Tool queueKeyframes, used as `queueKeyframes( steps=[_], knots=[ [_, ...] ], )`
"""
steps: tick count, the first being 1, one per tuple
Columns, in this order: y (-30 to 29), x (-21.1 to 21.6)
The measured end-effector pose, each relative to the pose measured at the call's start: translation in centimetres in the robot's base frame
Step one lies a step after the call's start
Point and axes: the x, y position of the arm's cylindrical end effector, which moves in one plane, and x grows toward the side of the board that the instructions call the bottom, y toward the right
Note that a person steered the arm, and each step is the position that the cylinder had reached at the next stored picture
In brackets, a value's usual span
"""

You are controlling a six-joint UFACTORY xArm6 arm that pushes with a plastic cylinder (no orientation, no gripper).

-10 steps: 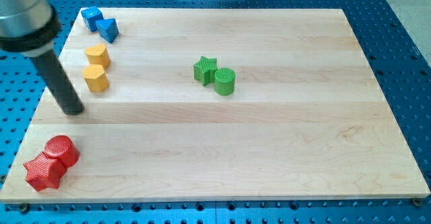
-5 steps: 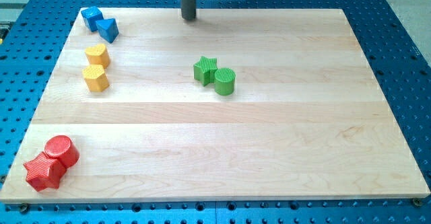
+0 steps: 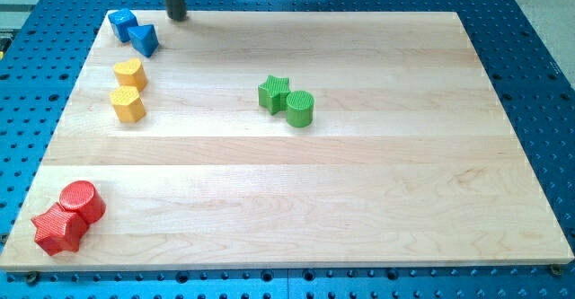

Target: Slightly push the cube to the right

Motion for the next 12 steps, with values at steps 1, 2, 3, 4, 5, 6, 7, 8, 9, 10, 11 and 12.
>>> queueKeyframes(
  steps=[1,2,3,4,5,6,7,8,9,10,11,12],
  knots=[
    [-5.2,0.0],
    [-10.7,0.0],
    [-11.0,0.8],
    [-11.0,1.2],
    [-10.9,5.0],
    [-10.7,6.5],
    [-9.5,5.6],
    [-6.7,5.4],
    [-6.4,3.4],
    [-6.4,3.3],
    [-6.4,3.3],
    [-6.6,3.3]
  ],
)
